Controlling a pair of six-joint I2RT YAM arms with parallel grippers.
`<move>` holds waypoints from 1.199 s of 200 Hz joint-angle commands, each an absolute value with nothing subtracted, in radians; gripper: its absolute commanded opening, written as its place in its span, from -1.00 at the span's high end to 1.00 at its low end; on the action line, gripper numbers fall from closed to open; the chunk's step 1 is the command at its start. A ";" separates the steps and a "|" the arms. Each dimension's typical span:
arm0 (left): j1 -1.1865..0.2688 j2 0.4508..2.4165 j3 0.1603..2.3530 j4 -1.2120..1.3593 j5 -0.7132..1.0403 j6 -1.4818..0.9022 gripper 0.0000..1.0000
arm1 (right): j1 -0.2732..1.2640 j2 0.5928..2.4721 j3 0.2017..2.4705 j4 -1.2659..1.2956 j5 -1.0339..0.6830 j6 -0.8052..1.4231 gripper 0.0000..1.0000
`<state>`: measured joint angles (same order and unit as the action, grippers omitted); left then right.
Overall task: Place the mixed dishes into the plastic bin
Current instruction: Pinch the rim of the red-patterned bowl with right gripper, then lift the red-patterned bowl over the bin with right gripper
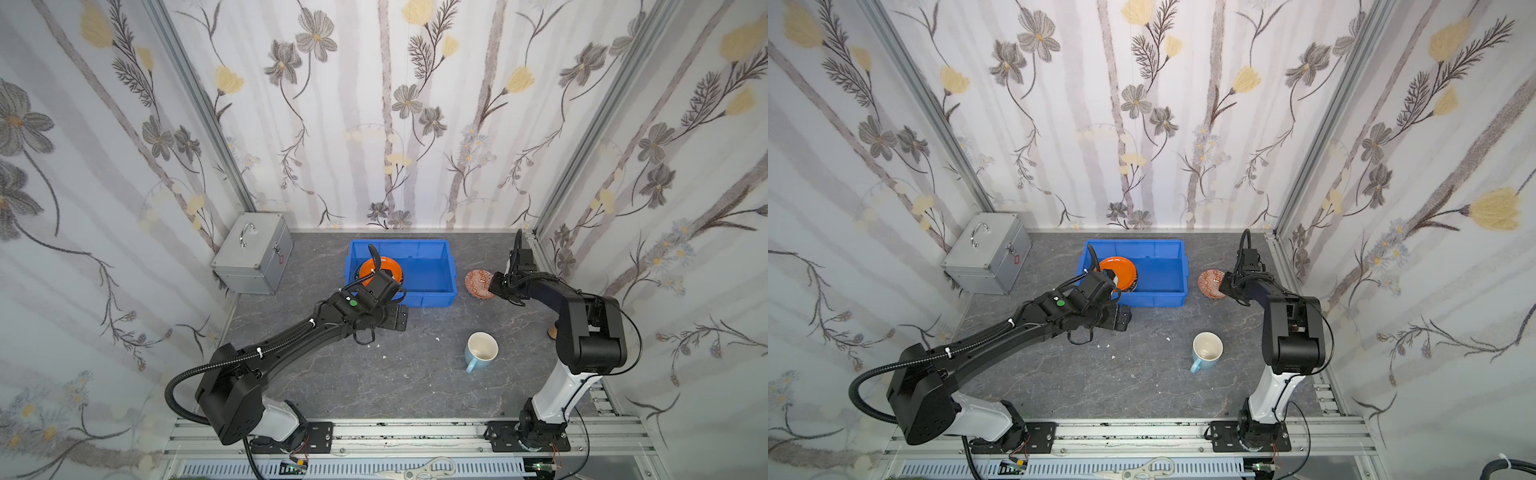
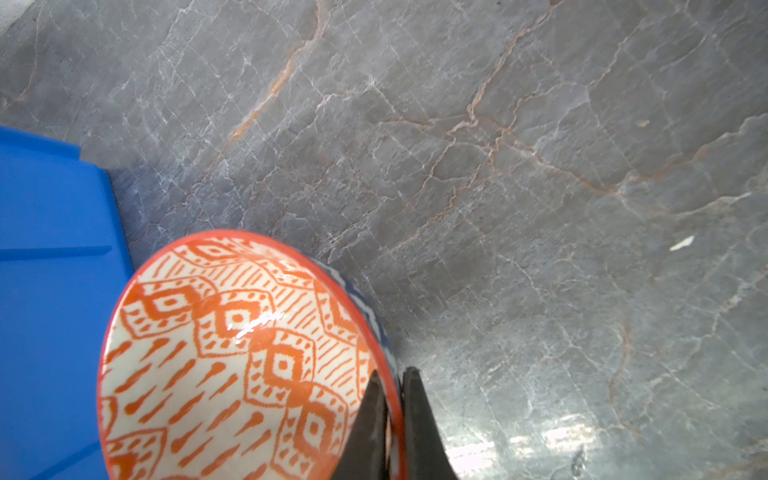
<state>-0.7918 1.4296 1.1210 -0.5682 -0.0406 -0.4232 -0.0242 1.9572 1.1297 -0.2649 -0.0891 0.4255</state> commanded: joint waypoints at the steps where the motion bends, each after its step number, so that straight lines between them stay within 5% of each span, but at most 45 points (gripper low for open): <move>1: -0.784 1.403 1.101 -0.544 -0.057 -0.436 -1.00 | -0.024 1.934 1.153 -0.254 -0.110 0.427 0.85; 153: -0.718 1.193 0.970 -0.543 -0.107 -0.463 -1.00 | 0.117 1.775 1.360 -0.399 -0.116 0.433 0.85; 240: -0.691 1.157 0.945 -0.549 -0.120 -0.466 -1.00 | 0.317 1.995 1.612 -0.413 -0.137 0.445 0.85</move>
